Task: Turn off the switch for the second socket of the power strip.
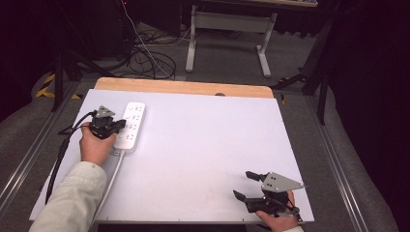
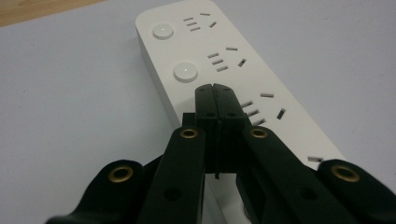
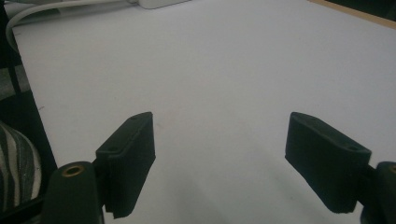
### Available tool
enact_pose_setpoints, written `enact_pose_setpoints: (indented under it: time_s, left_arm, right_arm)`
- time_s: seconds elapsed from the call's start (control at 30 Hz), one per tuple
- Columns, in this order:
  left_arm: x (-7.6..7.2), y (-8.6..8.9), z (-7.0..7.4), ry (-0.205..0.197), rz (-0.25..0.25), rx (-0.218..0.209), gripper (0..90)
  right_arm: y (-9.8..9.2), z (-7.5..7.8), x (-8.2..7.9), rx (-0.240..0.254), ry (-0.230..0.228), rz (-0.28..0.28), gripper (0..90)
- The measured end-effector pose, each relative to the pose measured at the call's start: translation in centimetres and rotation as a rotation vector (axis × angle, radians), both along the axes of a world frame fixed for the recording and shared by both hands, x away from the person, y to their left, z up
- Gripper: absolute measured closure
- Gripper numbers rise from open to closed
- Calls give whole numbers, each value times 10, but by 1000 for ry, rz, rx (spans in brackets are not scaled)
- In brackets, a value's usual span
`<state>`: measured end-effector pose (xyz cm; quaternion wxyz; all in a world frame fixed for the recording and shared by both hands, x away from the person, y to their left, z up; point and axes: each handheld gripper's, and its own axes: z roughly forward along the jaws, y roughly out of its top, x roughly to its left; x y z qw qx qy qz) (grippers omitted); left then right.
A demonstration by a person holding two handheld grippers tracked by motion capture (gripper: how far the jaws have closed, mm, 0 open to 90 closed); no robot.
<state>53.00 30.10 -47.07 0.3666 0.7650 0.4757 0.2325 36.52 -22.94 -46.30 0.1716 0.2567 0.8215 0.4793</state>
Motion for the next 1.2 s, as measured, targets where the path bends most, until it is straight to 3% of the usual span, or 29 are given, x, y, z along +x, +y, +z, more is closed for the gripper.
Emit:
enact_pose_setpoints:
  time_s: [0.33, 0.5, 0.6, 0.73, 0.8, 0.83, 0.9, 0.93, 1.03, 1.2]
  left_arm:
    - [1, -1, 1, 19, 21, -10, 898]
    - [1, -3, 2, 19, 25, 17, 898]
    - [1, -3, 3, 30, 32, 0, 899]
    - [0, -8, 3, 23, 30, 42, 899]
    - [0, -8, 3, 34, 19, 3, 900]
    - [0, -10, 3, 28, 20, 21, 900]
    - [-2, -18, 4, 5, 20, 110, 900]
    - [-3, -20, 4, -3, 21, 131, 900]
    - [-2, -15, 3, 16, 34, 66, 900]
    - [-2, -15, 3, 26, 51, 47, 900]
  right_arm:
    - [0, 0, 0, 1, 7, 1, 245]
    - [0, -1, 0, -1, 8, 1, 245]
    - [0, -1, 0, 1, 8, 1, 245]
    - [0, -1, 0, 0, 8, 2, 246]
    - [0, -1, 0, 0, 7, 2, 246]
    - [0, -1, 0, 0, 7, 2, 246]
    - [0, -1, 0, 1, 8, 2, 246]
    - [0, -1, 0, 1, 8, 2, 246]
    - [0, -1, -1, 3, 8, 2, 246]
    - [-2, -1, -1, 2, 9, 2, 246]
